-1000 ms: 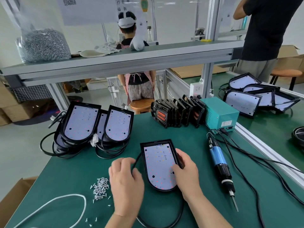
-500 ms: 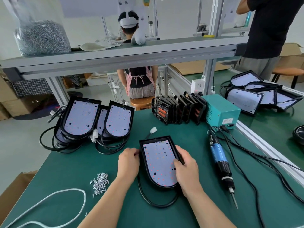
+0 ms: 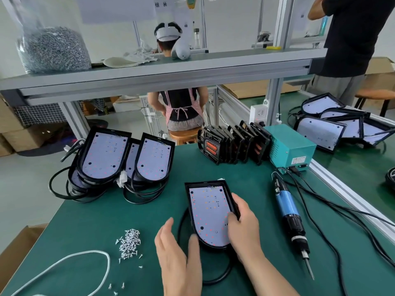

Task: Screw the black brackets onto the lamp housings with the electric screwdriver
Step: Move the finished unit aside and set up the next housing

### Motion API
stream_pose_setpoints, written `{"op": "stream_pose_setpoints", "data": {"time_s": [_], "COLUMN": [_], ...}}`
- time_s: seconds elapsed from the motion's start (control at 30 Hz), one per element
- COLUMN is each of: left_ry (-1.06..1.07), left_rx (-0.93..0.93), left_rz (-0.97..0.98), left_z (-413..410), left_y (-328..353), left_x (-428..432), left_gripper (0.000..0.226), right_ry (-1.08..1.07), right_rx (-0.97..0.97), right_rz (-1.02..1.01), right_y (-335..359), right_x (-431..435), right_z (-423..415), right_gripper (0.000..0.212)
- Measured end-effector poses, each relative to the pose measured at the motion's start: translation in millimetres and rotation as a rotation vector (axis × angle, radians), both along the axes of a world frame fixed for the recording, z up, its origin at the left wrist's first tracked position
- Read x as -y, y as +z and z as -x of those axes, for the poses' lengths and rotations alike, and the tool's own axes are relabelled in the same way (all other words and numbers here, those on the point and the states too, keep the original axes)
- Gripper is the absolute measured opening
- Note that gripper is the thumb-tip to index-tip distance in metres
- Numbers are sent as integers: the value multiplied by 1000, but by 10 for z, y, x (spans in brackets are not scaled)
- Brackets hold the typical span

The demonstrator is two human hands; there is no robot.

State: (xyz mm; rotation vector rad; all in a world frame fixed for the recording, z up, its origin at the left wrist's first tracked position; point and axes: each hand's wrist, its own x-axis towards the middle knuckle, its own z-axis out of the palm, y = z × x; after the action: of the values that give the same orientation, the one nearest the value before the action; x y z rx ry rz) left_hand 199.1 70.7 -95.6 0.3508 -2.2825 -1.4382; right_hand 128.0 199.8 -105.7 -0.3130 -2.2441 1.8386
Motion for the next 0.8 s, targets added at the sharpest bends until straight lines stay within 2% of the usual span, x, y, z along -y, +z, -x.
{"op": "stream_pose_setpoints", "data": {"time_s": [0.07, 0.17, 0.27, 0.33, 0.4, 0.5, 0.57, 0.6, 0.67, 0.73, 0.8], "left_ry": [-28, -139, -197, -151, -82, 14, -23, -81, -195, -219, -202], "left_rx": [12, 4, 105, 126, 104, 40, 35, 40, 68, 107, 122], "left_rz": [-19, 57, 93, 94, 25, -236, -368, -388, -297, -190, -173], "left_z": [-108, -108, 127, 315, 432, 475, 455, 441, 422, 441, 459], "left_y": [9, -43, -47, -70, -65, -21, -9, -15, -20, -27, -21], "left_x": [-62, -86, 39, 107, 121, 118, 151, 175, 207, 205, 181], "left_gripper": [69, 80, 70, 58, 48, 28, 24, 28, 47, 61, 62], "right_ry": [-7, -3, 29, 48, 44, 35, 75, 97, 98, 59, 71], "right_rx": [1, 11, 25, 25, 27, 52, 54, 47, 31, -21, -103], "right_rz": [2, -3, -15, -30, -27, 20, -1, -12, -1, 25, -26], "right_y": [11, 13, 5, 19, 22, 5, 1, 2, 71, 227, 429], "right_x": [6, -4, -29, -26, -4, 68, 127, 142, 119, 39, -48], "right_z": [0, -1, 0, -17, -54, -173, -267, -289, -239, -31, 308], "right_gripper": [56, 56, 56, 56, 58, 59, 57, 55, 42, 26, 24]}}
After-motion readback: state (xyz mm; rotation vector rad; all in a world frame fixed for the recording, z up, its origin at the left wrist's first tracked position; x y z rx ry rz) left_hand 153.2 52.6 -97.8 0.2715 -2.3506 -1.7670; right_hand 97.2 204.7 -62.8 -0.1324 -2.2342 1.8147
